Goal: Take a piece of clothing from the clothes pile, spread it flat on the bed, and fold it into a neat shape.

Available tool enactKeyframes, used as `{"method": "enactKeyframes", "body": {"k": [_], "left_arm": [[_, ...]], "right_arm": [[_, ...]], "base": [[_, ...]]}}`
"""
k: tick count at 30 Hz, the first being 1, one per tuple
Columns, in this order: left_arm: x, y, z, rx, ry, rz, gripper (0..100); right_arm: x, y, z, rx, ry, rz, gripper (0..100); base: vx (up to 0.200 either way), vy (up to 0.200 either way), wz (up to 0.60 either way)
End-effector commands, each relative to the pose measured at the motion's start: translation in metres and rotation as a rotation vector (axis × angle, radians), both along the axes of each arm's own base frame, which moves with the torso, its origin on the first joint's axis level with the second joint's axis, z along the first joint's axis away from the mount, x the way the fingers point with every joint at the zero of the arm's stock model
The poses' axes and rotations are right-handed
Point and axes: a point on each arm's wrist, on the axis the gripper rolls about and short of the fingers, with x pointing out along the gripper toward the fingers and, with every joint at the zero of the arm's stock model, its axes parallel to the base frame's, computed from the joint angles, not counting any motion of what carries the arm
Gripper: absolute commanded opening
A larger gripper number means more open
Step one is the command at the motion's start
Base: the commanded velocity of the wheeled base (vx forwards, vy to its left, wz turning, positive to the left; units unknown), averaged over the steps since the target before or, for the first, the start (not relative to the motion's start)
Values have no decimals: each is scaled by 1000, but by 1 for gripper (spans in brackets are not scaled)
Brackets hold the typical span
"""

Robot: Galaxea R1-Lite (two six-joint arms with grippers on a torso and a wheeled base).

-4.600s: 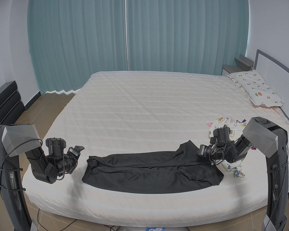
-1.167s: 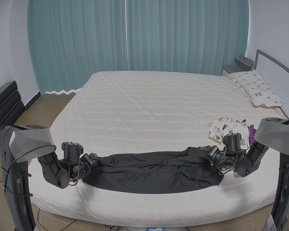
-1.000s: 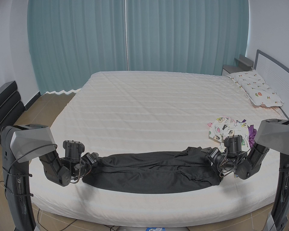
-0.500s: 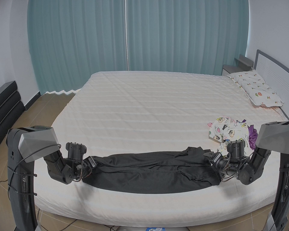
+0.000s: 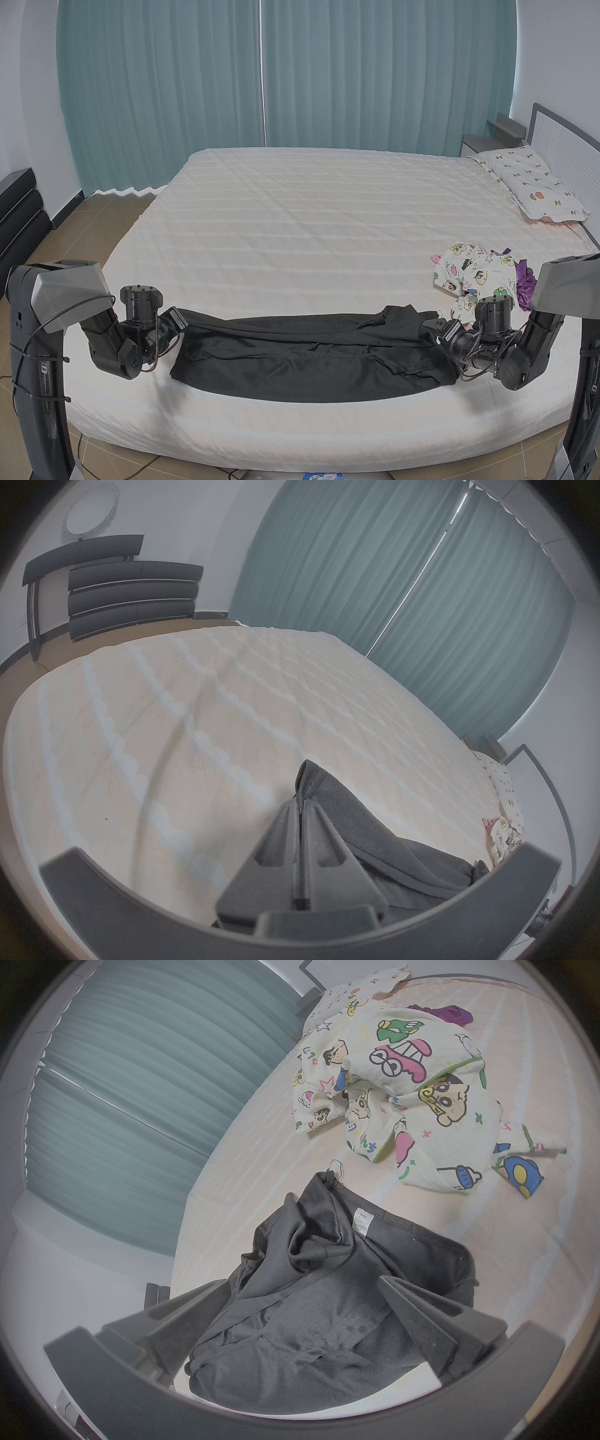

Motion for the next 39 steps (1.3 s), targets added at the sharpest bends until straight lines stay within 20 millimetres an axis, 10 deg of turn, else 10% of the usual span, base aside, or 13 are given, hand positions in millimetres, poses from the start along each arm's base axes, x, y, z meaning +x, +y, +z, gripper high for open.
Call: {"method": "enactKeyframes", "body": {"k": [1,15,39], "left_arm": [[1,1,1,-14,-29,-17,0],[-2,1,0,-30,-46,-15,0],[-1,1,2,-42,-65,-4,0]], "right_arm": [[-1,1,-3,-2,11,4,100],[8,23,19,72,-32,20,100],[53,42,-1,59,140,-95,100]], "base": [[0,0,0],[0,0,0],[0,0,0]]}}
